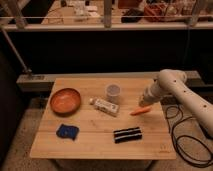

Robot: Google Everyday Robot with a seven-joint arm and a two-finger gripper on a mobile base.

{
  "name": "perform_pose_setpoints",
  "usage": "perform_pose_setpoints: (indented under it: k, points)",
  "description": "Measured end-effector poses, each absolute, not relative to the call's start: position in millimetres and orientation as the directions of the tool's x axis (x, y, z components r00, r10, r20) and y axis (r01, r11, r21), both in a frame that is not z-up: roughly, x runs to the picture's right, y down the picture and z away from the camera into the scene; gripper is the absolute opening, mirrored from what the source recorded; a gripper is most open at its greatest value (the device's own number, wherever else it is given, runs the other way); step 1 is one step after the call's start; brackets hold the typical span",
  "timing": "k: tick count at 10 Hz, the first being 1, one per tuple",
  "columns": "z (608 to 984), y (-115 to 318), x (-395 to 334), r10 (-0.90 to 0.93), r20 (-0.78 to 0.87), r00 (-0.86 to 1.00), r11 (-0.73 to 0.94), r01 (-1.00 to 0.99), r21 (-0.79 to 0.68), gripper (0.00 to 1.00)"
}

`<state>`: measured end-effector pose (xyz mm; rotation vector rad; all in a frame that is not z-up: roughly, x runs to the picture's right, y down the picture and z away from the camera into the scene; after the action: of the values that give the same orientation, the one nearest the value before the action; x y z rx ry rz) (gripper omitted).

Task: Place the pepper in the ceramic bowl

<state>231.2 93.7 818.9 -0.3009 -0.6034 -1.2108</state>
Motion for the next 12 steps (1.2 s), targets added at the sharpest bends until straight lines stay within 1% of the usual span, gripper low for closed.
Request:
perform_pose_setpoints:
  k: [2,3,7,12]
  points:
    - [825,94,231,-0.751,0.585,0.306,0.346,0.937,-0.046,0.8]
    - [829,93,233,-0.745,0.578,0.333,0.357,0.931,-0.077,0.8]
    - [850,101,240,-0.728,0.564,0.391,0.447,0.894,-0.042,0.8]
    - [887,123,251,-0.665,0.58,0.47,0.501,0.857,-0.12,0.8]
